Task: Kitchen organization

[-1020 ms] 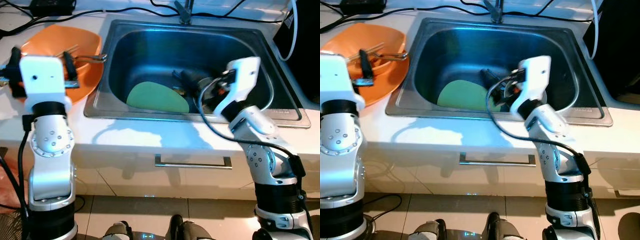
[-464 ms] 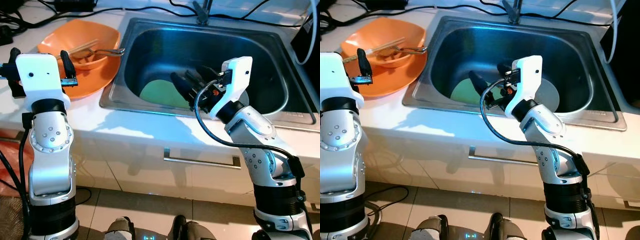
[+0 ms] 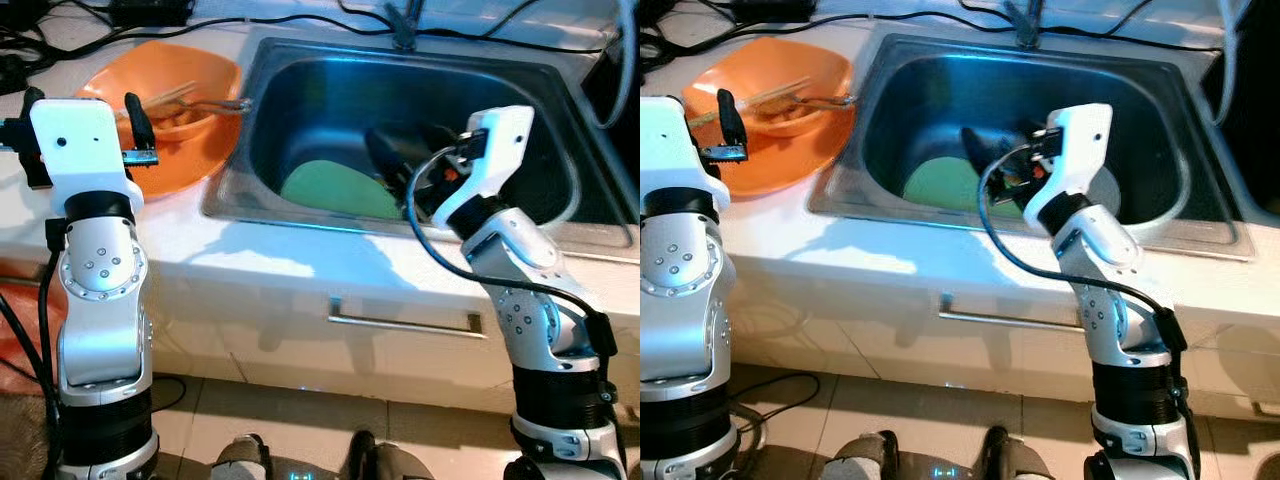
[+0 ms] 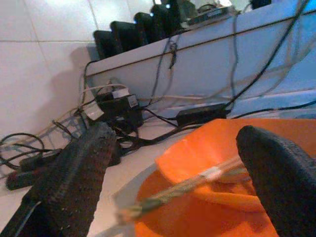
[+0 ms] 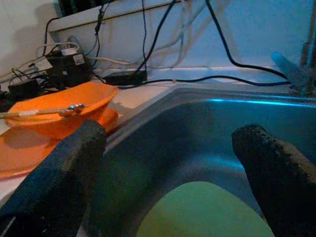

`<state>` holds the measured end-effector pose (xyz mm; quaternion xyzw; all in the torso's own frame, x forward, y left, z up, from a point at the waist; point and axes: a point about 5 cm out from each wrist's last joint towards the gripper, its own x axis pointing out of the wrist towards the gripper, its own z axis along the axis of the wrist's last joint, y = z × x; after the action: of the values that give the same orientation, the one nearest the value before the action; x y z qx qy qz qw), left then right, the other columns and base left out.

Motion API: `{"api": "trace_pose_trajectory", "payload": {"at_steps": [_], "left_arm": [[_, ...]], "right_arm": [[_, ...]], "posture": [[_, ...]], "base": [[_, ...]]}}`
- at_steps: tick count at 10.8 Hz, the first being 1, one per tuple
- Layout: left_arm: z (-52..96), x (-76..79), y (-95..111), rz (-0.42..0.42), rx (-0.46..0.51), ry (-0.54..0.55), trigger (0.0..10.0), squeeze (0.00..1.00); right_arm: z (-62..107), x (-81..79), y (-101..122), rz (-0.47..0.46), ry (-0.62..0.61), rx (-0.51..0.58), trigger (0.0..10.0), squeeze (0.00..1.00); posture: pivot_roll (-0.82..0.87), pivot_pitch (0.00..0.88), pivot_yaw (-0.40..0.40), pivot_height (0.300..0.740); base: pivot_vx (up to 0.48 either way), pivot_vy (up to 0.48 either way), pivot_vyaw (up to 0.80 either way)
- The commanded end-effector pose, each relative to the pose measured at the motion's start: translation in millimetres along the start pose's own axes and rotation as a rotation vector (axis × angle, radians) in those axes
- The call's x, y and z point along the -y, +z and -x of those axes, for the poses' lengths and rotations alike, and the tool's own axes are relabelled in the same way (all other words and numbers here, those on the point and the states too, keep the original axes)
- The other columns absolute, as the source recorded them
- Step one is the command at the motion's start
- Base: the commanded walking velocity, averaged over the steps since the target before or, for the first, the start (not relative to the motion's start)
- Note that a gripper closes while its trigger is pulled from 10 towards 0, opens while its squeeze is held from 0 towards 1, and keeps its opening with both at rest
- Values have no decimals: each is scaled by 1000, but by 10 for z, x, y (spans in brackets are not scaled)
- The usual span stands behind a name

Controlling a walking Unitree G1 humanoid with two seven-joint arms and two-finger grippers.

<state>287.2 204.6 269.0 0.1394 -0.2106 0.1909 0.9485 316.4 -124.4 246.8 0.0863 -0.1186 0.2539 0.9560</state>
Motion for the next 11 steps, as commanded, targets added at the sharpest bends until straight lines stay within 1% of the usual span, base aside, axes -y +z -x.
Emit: {"api": "trace_pose_trajectory", "payload": {"at_steps": [1, 3, 6, 7, 9, 11], "left_arm": [[-17, -24, -29, -11, -19, 2, 10000, 0], [-26, 3, -42, -17, -23, -7, 10000, 0], [-10, 76, -33, -9, -12, -65, 10000, 0], [-12, 81, -37, -7, -15, -68, 10000, 0], [-18, 93, -63, 3, -25, -88, 10000, 0], [0, 130, -117, 10, -45, -136, 10000, 0]], "right_arm": [[-18, -4, 36, 6, -5, 18, 10000, 0], [-22, 32, 54, 10, -37, 31, 10000, 0], [-13, 98, 66, 25, -85, 40, 10000, 0], [-13, 116, 69, 28, -98, 41, 10000, 0], [-16, 181, 104, 62, -118, 47, 10000, 0], [-24, 259, 159, 100, -127, 51, 10000, 0]], "posture": [[93, 208, -20, 740], [93, 208, -15, 740], [91, 207, -12, 740], [91, 207, -11, 740], [89, 207, -9, 740], [85, 205, -9, 740]], "base": [[0, 480, 0], [0, 384, 0], [0, 0, 0], [0, 0, 0], [0, 0, 0], [0, 0, 0]]}}
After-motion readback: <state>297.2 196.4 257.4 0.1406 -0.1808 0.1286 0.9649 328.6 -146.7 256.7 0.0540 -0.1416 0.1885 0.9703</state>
